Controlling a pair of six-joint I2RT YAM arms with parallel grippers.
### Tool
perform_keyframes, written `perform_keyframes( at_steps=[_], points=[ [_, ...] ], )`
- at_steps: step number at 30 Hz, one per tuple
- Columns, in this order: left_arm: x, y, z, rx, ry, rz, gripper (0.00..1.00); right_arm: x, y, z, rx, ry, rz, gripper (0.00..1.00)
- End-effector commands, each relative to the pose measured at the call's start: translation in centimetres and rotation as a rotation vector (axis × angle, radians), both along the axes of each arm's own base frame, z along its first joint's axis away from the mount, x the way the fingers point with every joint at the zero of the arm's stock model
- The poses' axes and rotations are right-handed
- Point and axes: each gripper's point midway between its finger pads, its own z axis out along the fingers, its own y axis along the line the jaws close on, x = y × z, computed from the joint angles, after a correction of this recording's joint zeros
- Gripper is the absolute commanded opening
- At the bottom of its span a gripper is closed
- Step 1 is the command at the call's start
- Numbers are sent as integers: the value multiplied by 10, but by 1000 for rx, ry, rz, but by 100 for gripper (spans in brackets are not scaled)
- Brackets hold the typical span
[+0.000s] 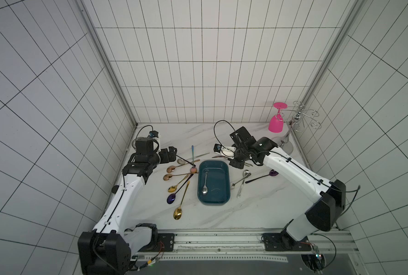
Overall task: Put the spoon into the storage box
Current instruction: Place the spoon in the storage box.
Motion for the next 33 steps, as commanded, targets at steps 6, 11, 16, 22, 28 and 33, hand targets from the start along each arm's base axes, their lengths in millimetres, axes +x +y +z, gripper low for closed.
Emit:
perform_keyframes(
  at_steps=[6,11,16,22,28,33],
  points=[
    [1,6,18,17,-49,16,98,-35,25,-43,-185,-82,436,0],
    [2,6,19,21,-43,20,98,-45,37,-66,-263,-132,599,0],
    [2,5,15,17,-39,12,98,-49,47,-89,-288,-162,695,0],
    [3,6,13,16,-35,16,98,-48,63,-111,-321,-212,757,0],
    [4,9,14,18,-33,30,98,-50,74,-125,-328,-203,799,0],
    [4,9,14,19,-34,26,98,-70,76,-131,-333,-155,841,2]
  ],
)
